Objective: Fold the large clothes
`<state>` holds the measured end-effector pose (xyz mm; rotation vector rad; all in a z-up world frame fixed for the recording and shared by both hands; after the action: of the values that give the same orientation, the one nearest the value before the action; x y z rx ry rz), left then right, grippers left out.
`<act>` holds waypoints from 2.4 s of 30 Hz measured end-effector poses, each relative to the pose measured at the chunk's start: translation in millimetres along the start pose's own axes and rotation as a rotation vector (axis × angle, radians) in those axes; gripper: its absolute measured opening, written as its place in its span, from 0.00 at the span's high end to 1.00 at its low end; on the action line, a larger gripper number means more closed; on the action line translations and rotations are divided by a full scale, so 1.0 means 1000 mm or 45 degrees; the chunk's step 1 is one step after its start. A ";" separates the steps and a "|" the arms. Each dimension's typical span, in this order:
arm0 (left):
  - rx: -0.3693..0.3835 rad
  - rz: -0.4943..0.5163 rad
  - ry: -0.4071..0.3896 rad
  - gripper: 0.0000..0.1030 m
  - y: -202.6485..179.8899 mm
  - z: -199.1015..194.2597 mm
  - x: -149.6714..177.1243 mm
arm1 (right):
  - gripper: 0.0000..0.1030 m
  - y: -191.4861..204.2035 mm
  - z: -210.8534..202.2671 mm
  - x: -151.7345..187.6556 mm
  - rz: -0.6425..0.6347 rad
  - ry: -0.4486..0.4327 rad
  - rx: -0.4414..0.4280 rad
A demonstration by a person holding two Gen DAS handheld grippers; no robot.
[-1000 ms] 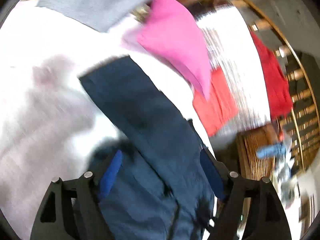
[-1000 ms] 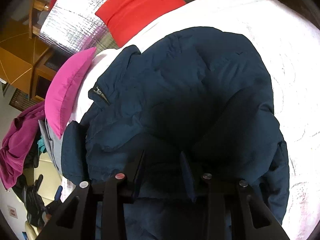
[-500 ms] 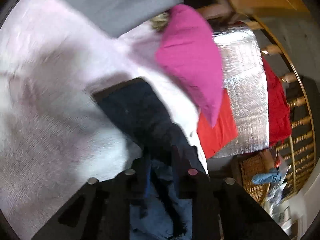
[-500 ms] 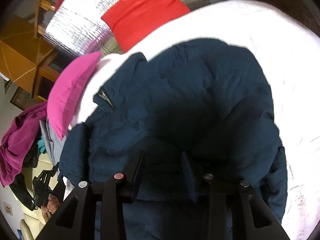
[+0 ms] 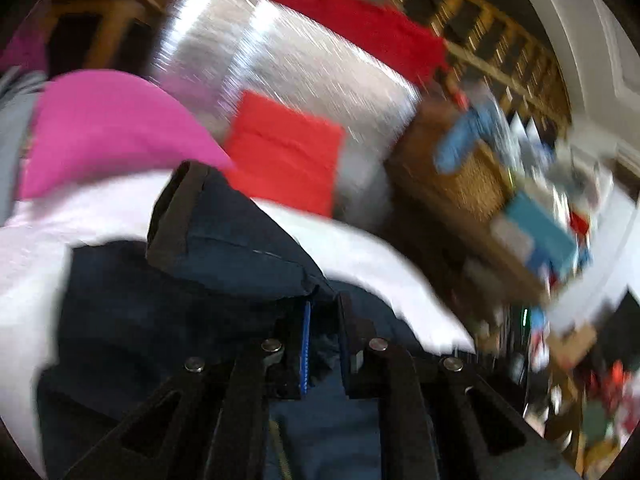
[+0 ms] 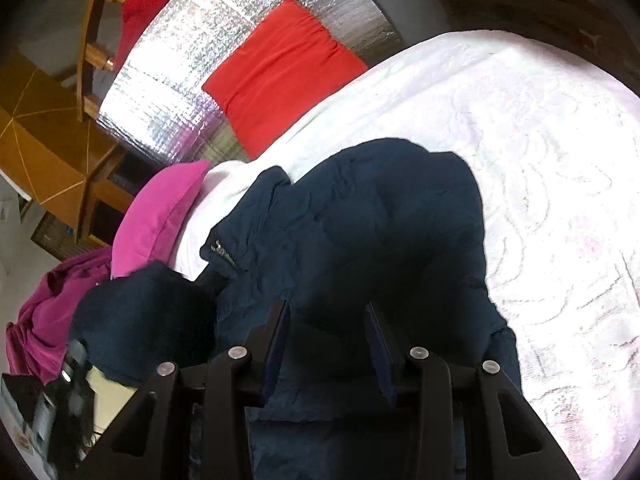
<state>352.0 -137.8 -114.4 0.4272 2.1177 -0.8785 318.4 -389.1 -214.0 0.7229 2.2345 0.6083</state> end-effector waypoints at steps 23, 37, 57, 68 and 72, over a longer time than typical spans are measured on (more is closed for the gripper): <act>-0.323 -0.594 0.245 0.30 0.174 -0.058 0.001 | 0.08 0.104 -0.004 0.054 -0.752 0.063 -0.099; -0.435 -0.589 0.348 0.31 0.167 -0.043 0.016 | 0.36 0.172 0.053 0.117 -1.297 -0.178 0.339; -0.532 -0.514 0.324 0.31 0.175 -0.030 0.018 | 0.28 -0.064 0.015 -0.011 0.461 0.130 -0.478; -0.591 -0.441 0.337 0.31 0.173 -0.025 0.020 | 0.33 -0.055 0.019 -0.012 0.443 0.145 -0.481; -0.612 -0.424 0.342 0.31 0.174 -0.023 0.021 | 0.79 -0.037 0.027 -0.005 0.270 0.165 -0.277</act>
<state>422.3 1.1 -198.0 -0.0655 2.6000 -0.4734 329.9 -413.8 -251.2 0.8337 2.1783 1.0117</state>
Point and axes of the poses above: each gripper's, at about its wrist camera, not at the fingertips, and z roughly the way its jaws point, y to its left, x to its underside, the point moved 4 cm from there along z, roughly the way its jaws point, and after that the axes turned 1 degree about y, right-handed, at the moved point
